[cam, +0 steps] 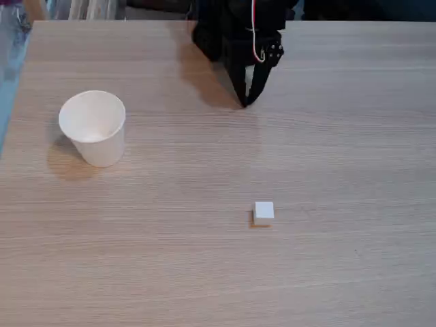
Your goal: Grasp a block and put it in the bin.
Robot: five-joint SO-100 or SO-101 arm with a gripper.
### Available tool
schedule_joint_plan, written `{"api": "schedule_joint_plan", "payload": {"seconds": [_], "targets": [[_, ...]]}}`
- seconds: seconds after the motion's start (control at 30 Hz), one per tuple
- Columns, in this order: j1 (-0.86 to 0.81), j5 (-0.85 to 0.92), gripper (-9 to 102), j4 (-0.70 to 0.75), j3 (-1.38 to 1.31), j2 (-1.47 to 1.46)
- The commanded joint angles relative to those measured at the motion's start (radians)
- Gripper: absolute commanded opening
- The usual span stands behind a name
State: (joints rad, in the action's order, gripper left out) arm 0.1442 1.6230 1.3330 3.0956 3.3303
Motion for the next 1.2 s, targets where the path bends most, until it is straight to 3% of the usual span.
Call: {"api": "schedule_joint_plan", "payload": {"seconds": [0.0, 0.37, 0.83, 1.17], "targets": [[-0.015, 0.029, 0, -0.023, 0.009, -0.021], [0.002, 0.044, 0, -0.273, -0.038, -0.25], [0.052, -0.092, 0, -0.454, -0.403, -0.752], [0.049, -0.137, 0, -0.655, -0.482, -0.925]]}}
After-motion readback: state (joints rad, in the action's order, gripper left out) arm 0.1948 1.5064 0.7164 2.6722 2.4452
